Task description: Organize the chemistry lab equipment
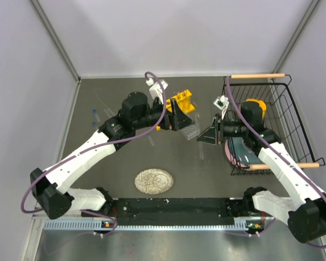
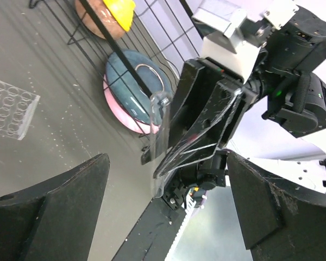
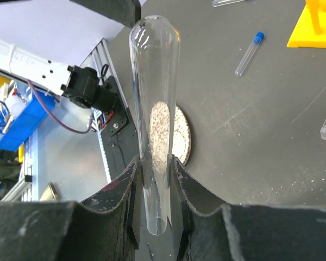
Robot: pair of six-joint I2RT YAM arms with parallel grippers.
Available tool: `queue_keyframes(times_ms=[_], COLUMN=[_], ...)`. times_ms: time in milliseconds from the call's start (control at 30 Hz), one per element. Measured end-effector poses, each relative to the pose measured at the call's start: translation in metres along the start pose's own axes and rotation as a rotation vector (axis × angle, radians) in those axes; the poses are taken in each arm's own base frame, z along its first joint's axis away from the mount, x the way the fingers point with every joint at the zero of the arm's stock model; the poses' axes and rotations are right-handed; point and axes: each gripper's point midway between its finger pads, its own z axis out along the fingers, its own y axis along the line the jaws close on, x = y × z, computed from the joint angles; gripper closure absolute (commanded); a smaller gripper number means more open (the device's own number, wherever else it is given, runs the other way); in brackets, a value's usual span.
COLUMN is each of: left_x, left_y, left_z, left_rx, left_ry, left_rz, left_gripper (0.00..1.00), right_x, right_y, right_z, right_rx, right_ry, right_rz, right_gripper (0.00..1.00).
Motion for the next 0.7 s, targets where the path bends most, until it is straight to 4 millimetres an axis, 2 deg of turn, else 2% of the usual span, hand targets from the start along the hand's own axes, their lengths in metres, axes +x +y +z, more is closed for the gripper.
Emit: queue_keyframes(times_ms=[167,400,533,700], left_x=[-0.001,0.017,0.023,0.024], left_y=[-0.008,0.007,0.014,0.012], left_z=[0.013,0.034,0.042,0.047], left_rx=[0.020,-0.018,-0.042,-0.043], left_ry=[0.083,0.209,0.253,0.277], left_rz=[0.005,-0.039,-0.049,-0.045], left_gripper=[0.16,0.32,0.36,0.40], right_x=[0.008,0.013,0.017,0.018], right_y=[0.001,0.001,0.003,0.004], right_z=[0.001,0.001,0.002,0.002], right_rx=[-0.010,-0.013,-0.022,-0.026], right_ry=[0.028,0.047,0.058,0.062], right_rz=[-0.047,-0.086,-0.103,-0.118], right_gripper=[0.87,0.87,0.87,0.87])
